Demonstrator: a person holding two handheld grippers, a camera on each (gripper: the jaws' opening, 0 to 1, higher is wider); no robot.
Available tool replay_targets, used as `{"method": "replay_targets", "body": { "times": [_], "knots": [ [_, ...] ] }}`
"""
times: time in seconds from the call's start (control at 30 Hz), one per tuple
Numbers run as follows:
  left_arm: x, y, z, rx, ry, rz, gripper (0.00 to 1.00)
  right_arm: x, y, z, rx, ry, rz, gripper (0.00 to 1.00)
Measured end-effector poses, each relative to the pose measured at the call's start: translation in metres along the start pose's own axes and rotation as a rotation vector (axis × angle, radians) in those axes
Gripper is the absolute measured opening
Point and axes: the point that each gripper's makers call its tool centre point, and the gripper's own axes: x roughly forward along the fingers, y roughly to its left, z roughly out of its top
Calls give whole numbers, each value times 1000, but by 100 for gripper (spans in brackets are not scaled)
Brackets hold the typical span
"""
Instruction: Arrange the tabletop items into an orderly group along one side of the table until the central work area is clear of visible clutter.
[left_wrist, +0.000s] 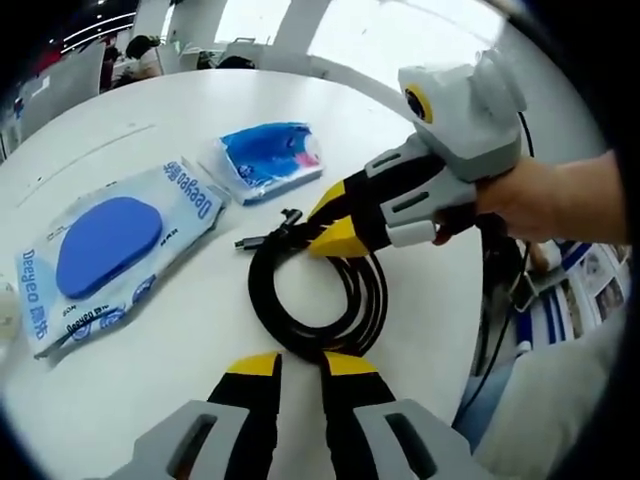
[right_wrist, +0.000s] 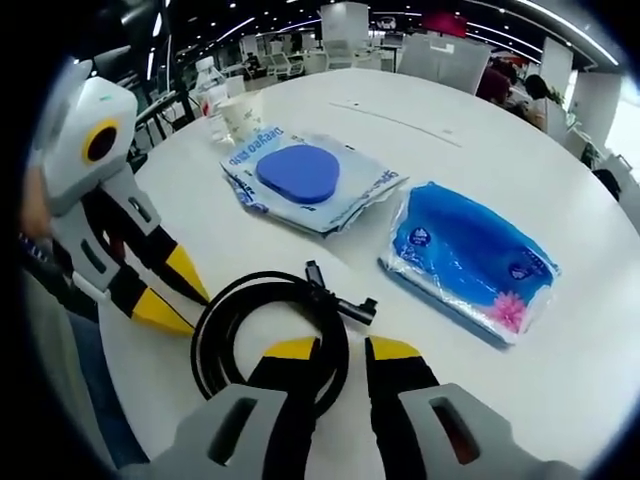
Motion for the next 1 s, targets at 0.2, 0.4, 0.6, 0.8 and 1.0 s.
{"method": "replay_targets", "body": {
  "times": [0.2,0.4,0.6,0.8,1.0],
  "knots": [
    [-5,2,3,2,-18,3,14,-4,-2,3,18,-16,-9,15],
    [-5,2,3,1,-22,1,16,-8,0,5,36,-32,-11,17],
    [-7,0,5,6,-38,-3,18,-12,1,6,48,-53,-17,20],
    [-11,0,7,11,-74,-6,20,-18,4,10,78,-114,-24,28],
    [-17,3,3,17,-95,7,22,-17,8,14,116,-158,-19,36]
  ]
}}
